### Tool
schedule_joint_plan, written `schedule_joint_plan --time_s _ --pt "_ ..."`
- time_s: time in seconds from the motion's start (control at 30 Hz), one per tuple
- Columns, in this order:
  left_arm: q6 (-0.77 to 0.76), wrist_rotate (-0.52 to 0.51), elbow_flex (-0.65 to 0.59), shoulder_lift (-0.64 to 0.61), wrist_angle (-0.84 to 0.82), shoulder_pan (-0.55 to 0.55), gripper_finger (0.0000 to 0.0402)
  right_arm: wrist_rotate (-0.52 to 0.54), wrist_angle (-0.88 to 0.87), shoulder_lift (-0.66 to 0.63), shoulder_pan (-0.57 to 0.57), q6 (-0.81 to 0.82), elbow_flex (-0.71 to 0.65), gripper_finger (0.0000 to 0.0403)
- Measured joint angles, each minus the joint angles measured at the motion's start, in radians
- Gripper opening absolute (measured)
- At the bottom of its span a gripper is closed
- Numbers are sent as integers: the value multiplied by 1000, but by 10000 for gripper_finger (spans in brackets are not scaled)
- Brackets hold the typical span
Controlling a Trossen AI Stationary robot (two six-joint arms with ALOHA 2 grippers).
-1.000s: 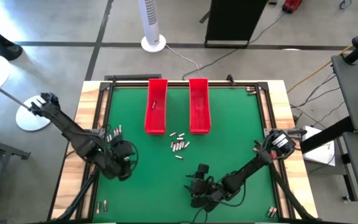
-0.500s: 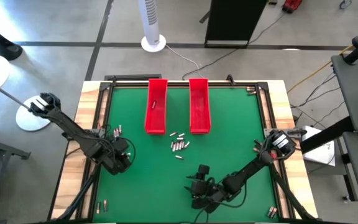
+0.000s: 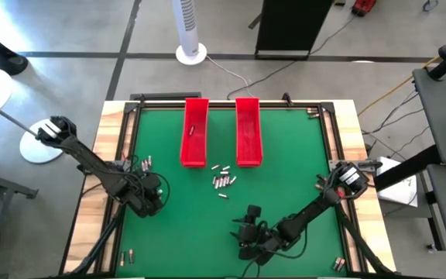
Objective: Sort batteries
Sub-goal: Put the silver battery into the left red bin
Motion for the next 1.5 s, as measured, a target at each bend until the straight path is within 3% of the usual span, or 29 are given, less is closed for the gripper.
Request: schedule_joint_plan --time_s 0.43,0.83,1.5 --pt "18 -12 2 17 3 0 152 0 0 0 0 0 -2 199" --pt "25 -49 6 15 13 0 70 0 0 0 0 2 -3 199" --pt "52 -83 0 18 66 0 46 0 0 0 0 19 -3 199"
